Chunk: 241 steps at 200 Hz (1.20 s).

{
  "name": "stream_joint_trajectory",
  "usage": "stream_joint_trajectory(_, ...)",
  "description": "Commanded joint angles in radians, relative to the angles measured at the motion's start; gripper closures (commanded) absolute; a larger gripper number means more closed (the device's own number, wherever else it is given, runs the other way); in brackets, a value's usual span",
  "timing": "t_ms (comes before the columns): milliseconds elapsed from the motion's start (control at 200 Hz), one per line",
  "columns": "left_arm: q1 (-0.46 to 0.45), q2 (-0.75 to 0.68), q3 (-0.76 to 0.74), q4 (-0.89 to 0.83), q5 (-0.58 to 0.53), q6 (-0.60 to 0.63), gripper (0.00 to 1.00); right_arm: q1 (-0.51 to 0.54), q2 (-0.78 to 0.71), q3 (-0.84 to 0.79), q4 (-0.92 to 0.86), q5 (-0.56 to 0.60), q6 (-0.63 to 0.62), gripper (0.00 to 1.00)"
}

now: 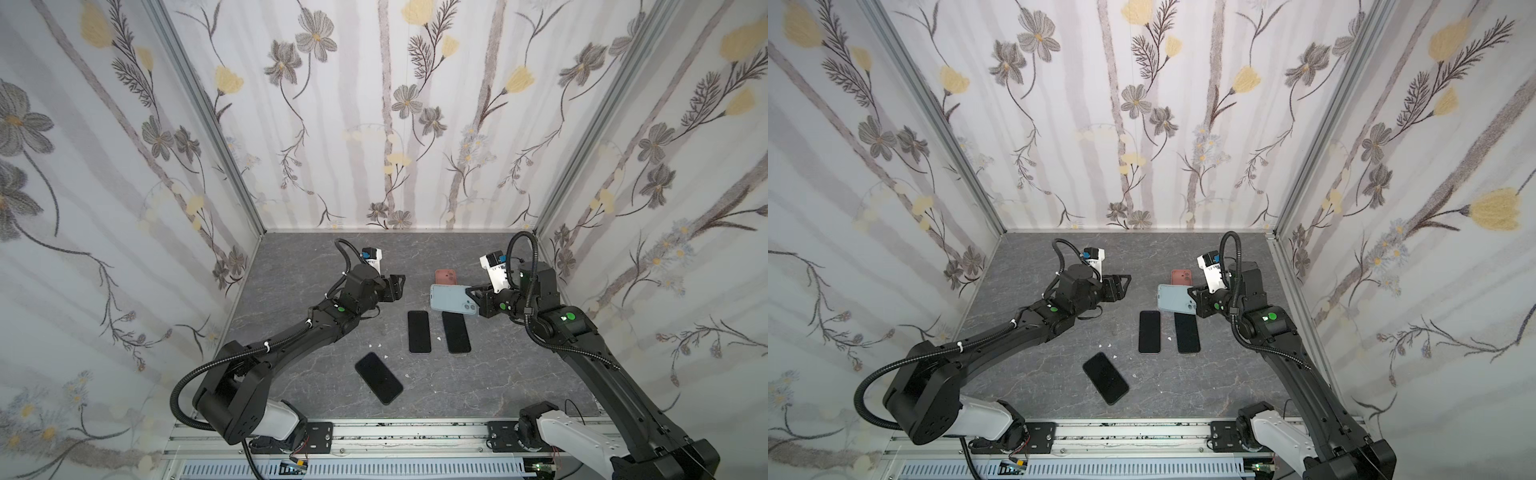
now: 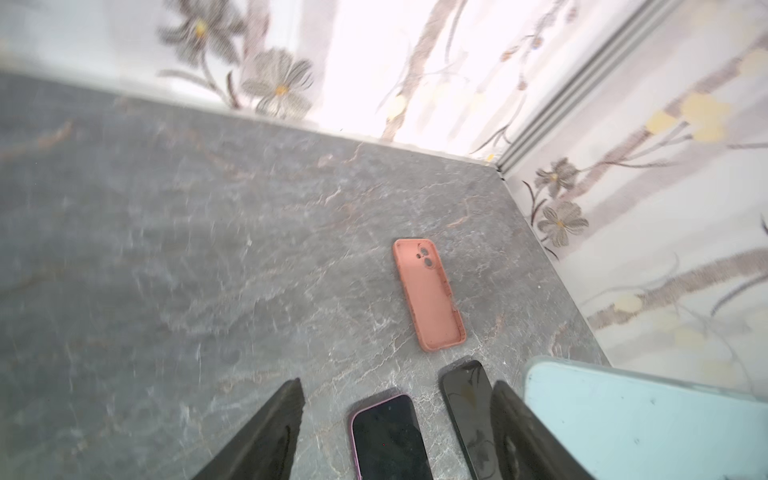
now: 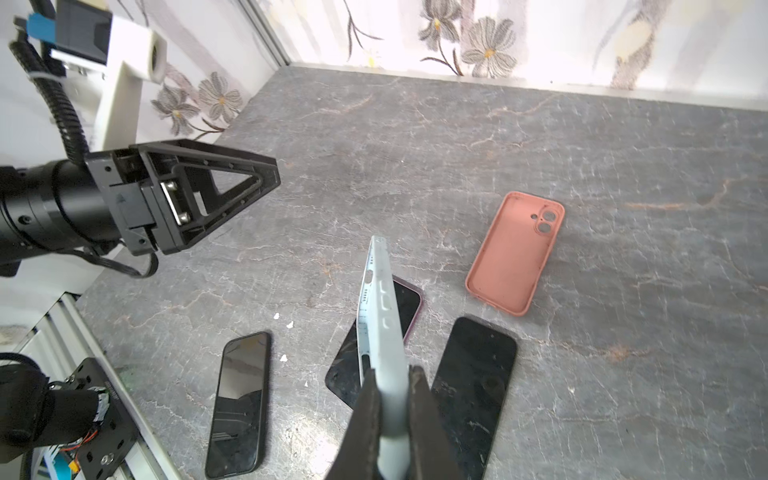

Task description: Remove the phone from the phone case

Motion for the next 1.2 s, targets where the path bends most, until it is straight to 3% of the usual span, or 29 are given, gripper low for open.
stream_joint_trajectory(0,0.01,-0.044,0.037,-0.07,0.129,0.294,0.27,0.0,0.012,0.04,-0.046,-0.11,-0.066,1.0)
stream_joint_trajectory(150,0.01,-0.084,0.081,-0.152,0.239,0.405,0.28,0.003,0.027,0.095,-0.109,-0.189,-0.11,1.0)
stream_joint_trajectory(320,0.008,-0.112,0.097,-0.199,0.372,0.417,0.33,0.034,0.052,0.141,-0.177,-0.217,-0.162,1.0)
stream_joint_trajectory(809,-0.009,-0.085,0.117,-0.29,0.566,0.487,0.33,0.096,0.133,0.209,-0.216,-0.251,-0.221,1.0)
stream_joint_trajectory(1014,-0.02,-0.037,0.133,-0.315,0.558,0.511,0.36,0.098,0.141,0.204,-0.221,-0.303,-0.227,1.0)
stream_joint_trajectory(1199,-0.035,-0.005,0.167,-0.324,0.566,0.517,0.5,0.107,0.165,0.212,-0.249,-0.315,-0.241,1.0)
